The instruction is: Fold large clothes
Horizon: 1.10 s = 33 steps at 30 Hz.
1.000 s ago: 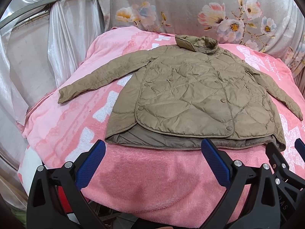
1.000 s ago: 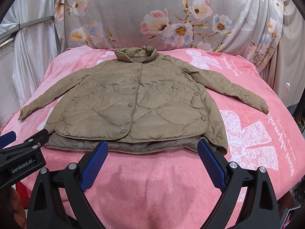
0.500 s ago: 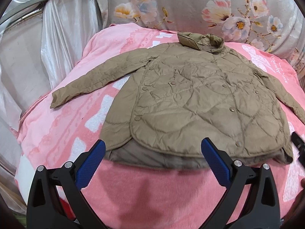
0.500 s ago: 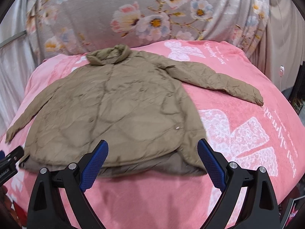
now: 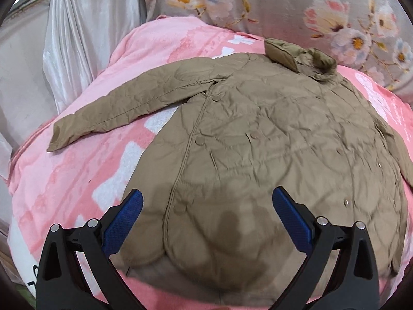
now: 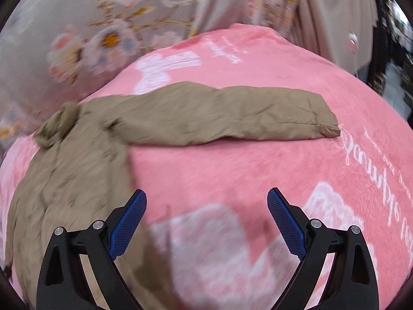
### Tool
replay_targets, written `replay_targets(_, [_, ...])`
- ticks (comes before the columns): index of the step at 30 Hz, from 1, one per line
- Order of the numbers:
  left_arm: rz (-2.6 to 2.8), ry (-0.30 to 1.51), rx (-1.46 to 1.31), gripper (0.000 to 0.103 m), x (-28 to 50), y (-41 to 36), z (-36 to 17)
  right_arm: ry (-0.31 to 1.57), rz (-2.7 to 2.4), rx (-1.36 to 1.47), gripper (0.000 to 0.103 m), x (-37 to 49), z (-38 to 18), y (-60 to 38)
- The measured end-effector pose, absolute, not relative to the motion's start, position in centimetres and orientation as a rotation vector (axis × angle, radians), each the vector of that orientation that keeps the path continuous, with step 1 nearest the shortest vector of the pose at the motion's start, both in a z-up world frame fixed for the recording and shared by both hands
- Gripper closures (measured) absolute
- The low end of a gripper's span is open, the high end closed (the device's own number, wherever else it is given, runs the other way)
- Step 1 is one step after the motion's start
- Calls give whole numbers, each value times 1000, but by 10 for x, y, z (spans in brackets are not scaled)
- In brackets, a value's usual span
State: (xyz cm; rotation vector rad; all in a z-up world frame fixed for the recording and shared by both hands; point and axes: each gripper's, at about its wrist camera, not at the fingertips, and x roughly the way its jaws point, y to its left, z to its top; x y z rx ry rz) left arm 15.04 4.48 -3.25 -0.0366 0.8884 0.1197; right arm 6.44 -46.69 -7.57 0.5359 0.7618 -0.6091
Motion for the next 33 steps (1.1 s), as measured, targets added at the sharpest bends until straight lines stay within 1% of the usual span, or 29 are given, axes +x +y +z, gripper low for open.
replay_targets(5, [130, 875, -44, 5, 176, 52, -36, 759, -723, 673, 11, 67, -98, -532])
replay_targets(11, [169, 864, -34, 5, 199, 60, -42, 738, -812, 673, 11, 85, -107, -573])
replay_targets(13, [192, 860, -40, 5, 205, 65, -44, 718, -835, 661, 22, 94, -107, -582])
replay_targets(14, [203, 860, -50, 5, 208, 69, -45, 707, -853, 657, 37, 100, -105, -587])
replay_targets(15, [211, 862, -67, 5, 212, 74, -47, 697, -863, 658, 55, 103, -103, -591])
replay_targets(16, [216, 866, -78, 5, 214, 78, -48, 672, -855, 673, 66, 108, -99, -594])
replay_targets(17, [225, 872, -88, 5, 218, 82, -50, 653, -842, 686, 83, 114, -94, -597])
replay_targets(18, [229, 874, -93, 5, 220, 86, -51, 627, -827, 689, 91, 123, -84, -596])
replay_targets(20, [244, 875, -94, 5, 223, 91, -52, 582, -792, 635, 94, 142, -61, -584])
replay_targets(22, [265, 877, -97, 5, 227, 96, -53, 525, -719, 521, 96, 168, -26, -552])
replay_targets(26, [280, 869, -83, 5, 234, 98, -53, 448, -453, 341, 96, 224, 32, -455])
replay_targets(29, [278, 860, -70, 5, 238, 96, -52, 455, -249, 240, 96, 260, 45, -379])
replay_targets(33, [268, 853, -85, 5, 242, 98, -51, 529, -16, 156, 96, 292, 25, -285])
